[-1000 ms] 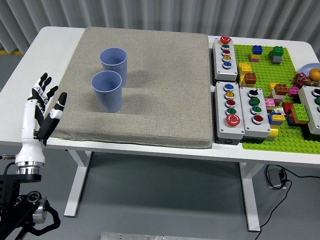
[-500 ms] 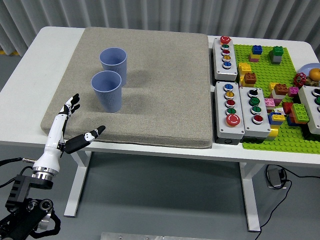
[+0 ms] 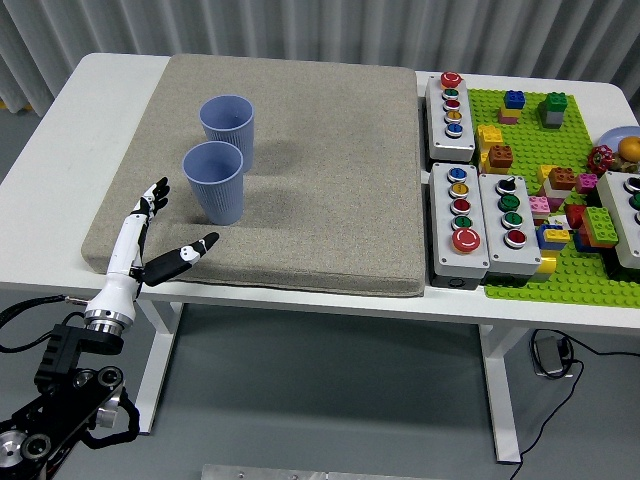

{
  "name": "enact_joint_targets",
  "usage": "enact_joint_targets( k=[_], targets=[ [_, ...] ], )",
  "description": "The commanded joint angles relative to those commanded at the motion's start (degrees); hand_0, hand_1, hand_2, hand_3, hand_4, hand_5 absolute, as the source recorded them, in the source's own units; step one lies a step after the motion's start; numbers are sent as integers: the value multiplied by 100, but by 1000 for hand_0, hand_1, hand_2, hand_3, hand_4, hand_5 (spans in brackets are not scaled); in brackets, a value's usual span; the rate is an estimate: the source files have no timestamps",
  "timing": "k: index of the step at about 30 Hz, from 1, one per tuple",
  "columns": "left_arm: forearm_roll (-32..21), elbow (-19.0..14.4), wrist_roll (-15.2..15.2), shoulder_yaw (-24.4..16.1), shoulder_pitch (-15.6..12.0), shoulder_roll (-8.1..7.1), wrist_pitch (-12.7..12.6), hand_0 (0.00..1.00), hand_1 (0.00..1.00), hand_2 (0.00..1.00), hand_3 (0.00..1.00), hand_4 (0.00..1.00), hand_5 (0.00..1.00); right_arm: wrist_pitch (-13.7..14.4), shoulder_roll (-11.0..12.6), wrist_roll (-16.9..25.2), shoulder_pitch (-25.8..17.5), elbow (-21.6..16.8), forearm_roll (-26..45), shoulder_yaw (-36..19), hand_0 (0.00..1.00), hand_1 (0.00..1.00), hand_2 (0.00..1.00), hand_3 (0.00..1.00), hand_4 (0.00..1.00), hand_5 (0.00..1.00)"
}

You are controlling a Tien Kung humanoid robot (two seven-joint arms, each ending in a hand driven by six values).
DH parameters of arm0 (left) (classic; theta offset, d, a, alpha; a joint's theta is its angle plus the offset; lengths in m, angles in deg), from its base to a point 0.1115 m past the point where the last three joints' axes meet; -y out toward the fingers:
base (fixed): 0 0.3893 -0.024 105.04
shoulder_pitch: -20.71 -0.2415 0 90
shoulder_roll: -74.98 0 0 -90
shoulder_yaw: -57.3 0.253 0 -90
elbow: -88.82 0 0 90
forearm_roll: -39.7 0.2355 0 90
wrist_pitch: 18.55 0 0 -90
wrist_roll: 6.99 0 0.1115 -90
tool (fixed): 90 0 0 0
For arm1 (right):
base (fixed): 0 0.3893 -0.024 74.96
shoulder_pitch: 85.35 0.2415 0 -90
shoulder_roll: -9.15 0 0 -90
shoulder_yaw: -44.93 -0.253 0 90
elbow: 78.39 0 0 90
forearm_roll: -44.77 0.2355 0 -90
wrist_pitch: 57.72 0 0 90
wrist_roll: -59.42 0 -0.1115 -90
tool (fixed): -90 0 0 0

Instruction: Pick cup pour cup place

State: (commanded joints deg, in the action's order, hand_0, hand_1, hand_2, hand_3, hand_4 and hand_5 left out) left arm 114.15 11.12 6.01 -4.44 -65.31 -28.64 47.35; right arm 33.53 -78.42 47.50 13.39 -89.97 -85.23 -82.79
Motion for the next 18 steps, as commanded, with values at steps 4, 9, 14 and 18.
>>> enact_joint_targets(
  k=[4, 9, 14, 18],
  targets=[
    [19, 149, -31, 65, 219, 113, -11, 977, 960, 998, 998, 955, 308, 3, -2, -4, 15, 0, 0, 10, 688, 653, 584, 578, 2, 171],
    [55, 295, -65, 81, 416, 237, -19, 975, 958, 998, 998, 952, 309, 9, -2, -7, 25, 4, 0, 53, 688, 653, 584, 578, 2, 172],
    [19, 480, -76, 61, 530, 301, -7, 975, 959, 998, 998, 948, 306, 4, -4, -8, 19, 3, 0, 46, 688, 653, 584, 578, 2, 171],
    [-1, 609, -109, 47, 640, 365, -27, 975, 959, 998, 998, 945, 304, -3, -7, -10, 8, 0, 0, 36, 688, 653, 583, 578, 2, 172]
  ],
)
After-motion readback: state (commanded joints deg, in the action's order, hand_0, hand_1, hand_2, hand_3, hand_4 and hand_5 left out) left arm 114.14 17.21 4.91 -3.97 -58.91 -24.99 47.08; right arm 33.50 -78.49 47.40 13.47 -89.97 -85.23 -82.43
